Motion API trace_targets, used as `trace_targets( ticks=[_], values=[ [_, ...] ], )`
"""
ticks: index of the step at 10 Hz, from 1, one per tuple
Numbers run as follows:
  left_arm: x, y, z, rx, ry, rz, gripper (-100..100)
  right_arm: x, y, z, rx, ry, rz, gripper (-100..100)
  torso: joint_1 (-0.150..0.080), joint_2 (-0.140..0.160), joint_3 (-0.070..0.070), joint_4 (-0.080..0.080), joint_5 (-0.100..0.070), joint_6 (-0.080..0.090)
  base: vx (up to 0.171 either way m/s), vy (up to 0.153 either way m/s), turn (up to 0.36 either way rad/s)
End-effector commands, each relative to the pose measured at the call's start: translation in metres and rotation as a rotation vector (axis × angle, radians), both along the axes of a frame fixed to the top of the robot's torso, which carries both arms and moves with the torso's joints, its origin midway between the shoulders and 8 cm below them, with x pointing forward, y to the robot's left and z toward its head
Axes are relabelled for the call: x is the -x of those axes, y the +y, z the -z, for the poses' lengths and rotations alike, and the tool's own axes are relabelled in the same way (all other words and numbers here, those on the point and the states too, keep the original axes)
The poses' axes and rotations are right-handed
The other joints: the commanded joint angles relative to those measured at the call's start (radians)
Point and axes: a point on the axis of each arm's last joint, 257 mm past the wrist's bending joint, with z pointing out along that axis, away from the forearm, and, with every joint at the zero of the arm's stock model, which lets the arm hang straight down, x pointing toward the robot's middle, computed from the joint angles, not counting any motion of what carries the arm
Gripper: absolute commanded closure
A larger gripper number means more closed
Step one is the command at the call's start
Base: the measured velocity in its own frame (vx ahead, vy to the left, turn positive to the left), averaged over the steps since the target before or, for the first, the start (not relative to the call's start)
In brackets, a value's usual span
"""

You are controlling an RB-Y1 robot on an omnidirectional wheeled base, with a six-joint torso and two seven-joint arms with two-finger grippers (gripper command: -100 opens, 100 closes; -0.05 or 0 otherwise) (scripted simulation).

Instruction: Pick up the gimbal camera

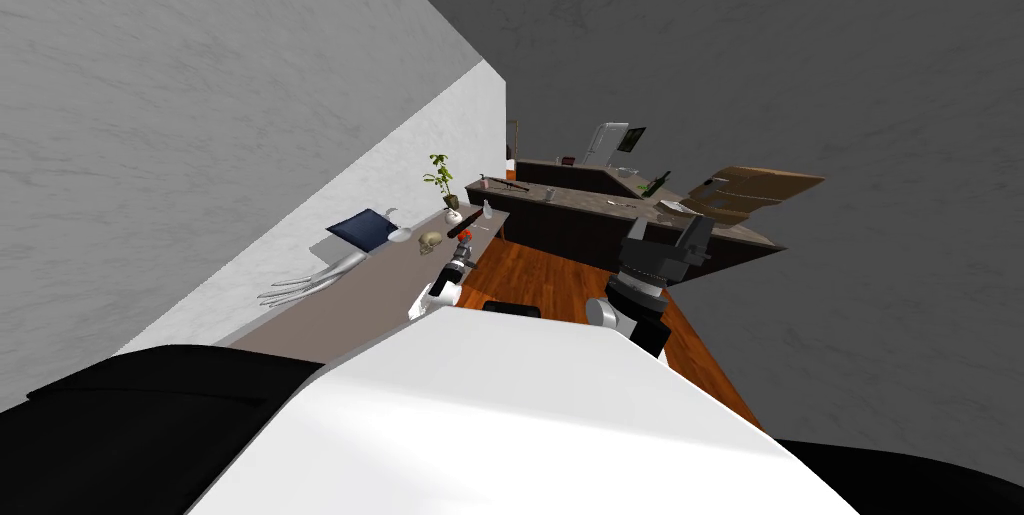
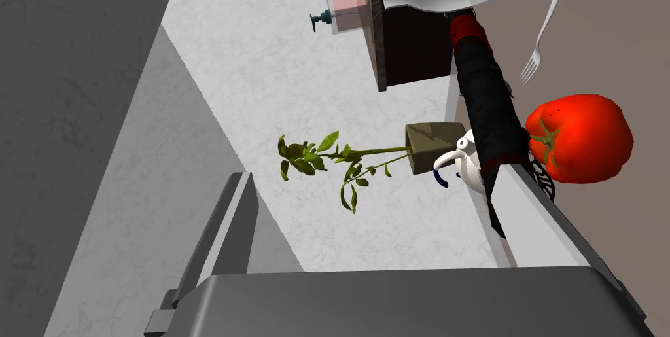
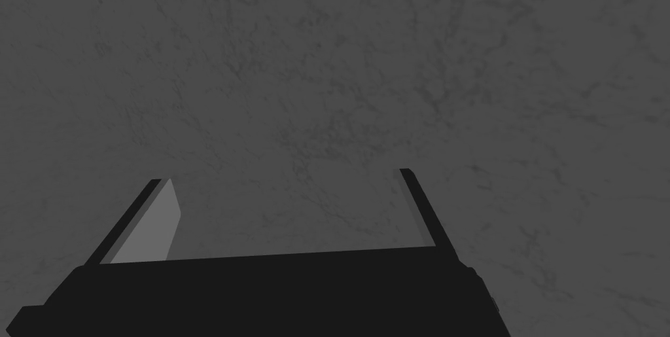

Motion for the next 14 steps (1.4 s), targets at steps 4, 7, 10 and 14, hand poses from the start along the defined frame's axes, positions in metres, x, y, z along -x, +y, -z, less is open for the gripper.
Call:
trace_targets(
  ticks=[4, 7, 10, 14],
  values=[
    [-0.01, 0.0, 0.058, 0.034, 0.149, 0.0, -100, 0.0, 0.0, 0.0, 0.0, 0.0, 0.0, 0, 0.001, 0.0, 0.0, 0.0, 0.0, 0.0, -0.002, -0.004, -0.002],
    [-0.008, 0.0, 0.088, 0.049, 0.222, -0.004, -100, 0.0, 0.0, 0.0, 0.0, 0.0, 0.0, 0, 0.001, 0.0, 0.0, 0.0, 0.0, 0.0, 0.0, -0.001, -0.004],
    [-0.01, -0.006, 0.123, 0.08, 0.32, -0.002, -100, 0.0, 0.0, 0.0, 0.0, 0.0, 0.0, 0, 0.001, 0.0, 0.0, 0.0, 0.0, 0.0, 0.002, -0.002, -0.013],
    [-0.008, -0.012, 0.159, 0.112, 0.423, 0.0, -100, 0.0, 0.0, 0.0, 0.0, 0.0, 0.0, 0, 0.001, -0.001, 0.0, 0.0, 0.0, 0.0, 0.002, 0.001, -0.015]
  ],
)
